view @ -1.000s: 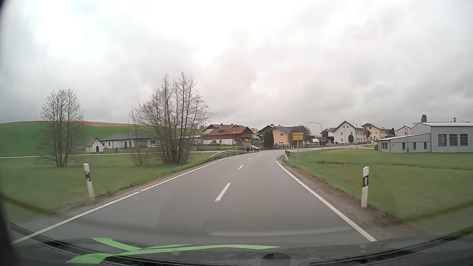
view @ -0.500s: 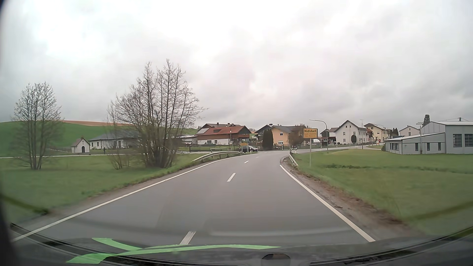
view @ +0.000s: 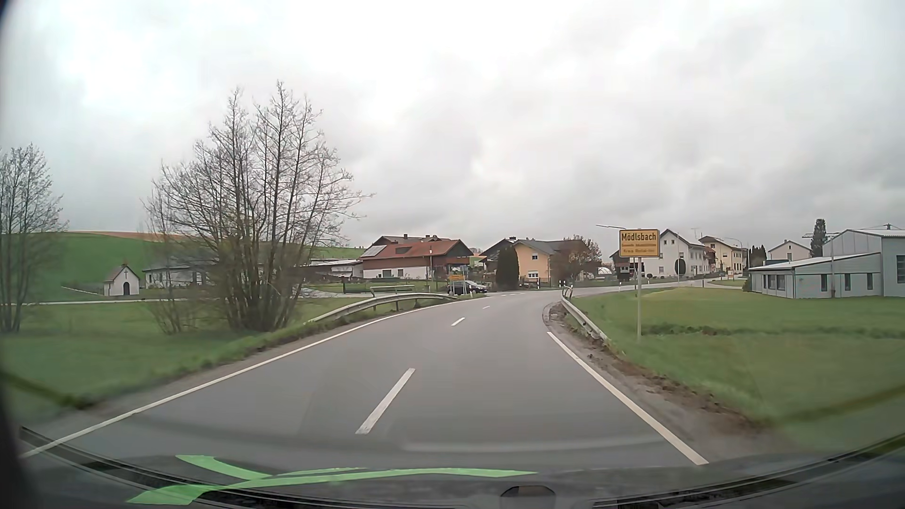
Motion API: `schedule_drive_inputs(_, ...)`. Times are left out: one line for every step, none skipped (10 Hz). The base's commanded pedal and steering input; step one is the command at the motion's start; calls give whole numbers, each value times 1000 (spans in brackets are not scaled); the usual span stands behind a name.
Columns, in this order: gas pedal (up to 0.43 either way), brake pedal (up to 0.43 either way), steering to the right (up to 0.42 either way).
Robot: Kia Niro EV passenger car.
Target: Follow the waypoints while adhering to traffic rules and regulations
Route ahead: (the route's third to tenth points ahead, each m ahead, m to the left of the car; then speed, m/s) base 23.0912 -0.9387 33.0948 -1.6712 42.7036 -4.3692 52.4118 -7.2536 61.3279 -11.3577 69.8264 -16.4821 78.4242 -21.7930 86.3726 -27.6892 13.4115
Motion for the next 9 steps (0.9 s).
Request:
schedule_drive_inputs(8, 0, 10)
schedule_drive_inputs(8, 0, 10)
schedule_drive_inputs(8, 0, 10)
schedule_drive_inputs(8, 0, 10)
schedule_drive_inputs(8, 0, 10)
schedule_drive_inputs(8, 0, 10)
schedule_drive_inputs(20, 0, 12)
schedule_drive_inputs(20, 0, 14)
schedule_drive_inputs(20, 0, 16)
